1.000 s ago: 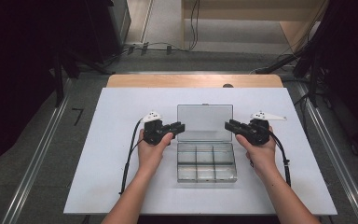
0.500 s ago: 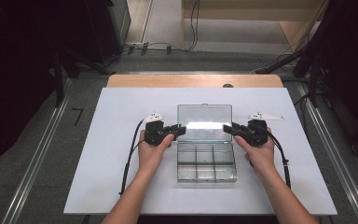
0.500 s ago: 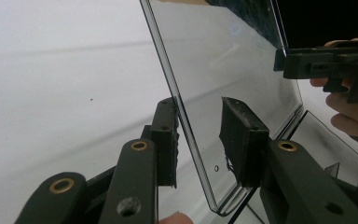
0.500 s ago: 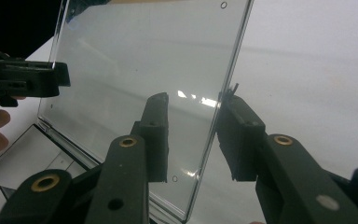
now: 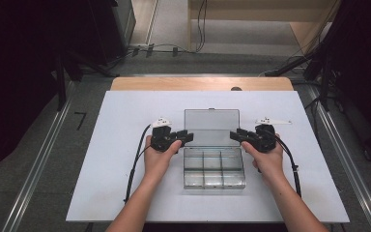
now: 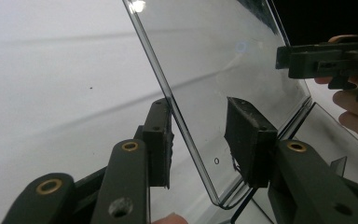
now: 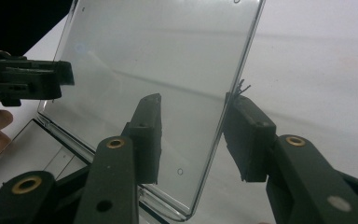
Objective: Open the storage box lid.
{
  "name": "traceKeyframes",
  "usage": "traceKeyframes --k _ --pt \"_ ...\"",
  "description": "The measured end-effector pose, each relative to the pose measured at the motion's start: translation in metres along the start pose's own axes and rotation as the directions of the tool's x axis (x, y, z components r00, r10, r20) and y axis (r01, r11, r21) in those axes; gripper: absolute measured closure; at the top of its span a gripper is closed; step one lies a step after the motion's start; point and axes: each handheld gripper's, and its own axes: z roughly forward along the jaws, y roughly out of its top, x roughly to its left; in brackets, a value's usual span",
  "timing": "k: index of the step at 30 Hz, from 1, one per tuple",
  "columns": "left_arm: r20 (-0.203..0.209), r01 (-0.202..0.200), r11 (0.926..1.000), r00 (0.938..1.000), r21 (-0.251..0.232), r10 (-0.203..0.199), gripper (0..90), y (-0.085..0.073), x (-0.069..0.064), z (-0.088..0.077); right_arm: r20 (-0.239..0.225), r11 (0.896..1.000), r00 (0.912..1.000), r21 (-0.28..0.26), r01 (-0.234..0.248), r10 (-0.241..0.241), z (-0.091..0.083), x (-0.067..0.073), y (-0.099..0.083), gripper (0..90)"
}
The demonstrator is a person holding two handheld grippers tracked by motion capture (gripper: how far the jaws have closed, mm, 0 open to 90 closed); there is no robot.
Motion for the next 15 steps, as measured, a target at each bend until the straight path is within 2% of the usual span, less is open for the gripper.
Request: traceKeyframes --k 15 --pt "0.004 0.017 0.9996 0.9999 0.023 -0.017 53.7 -0.0035 0.0008 0.0038 -0.003 0.998 0.9996 0.047 -0.028 0.029 0.0040 -0.0008 -0.0053 50.1"
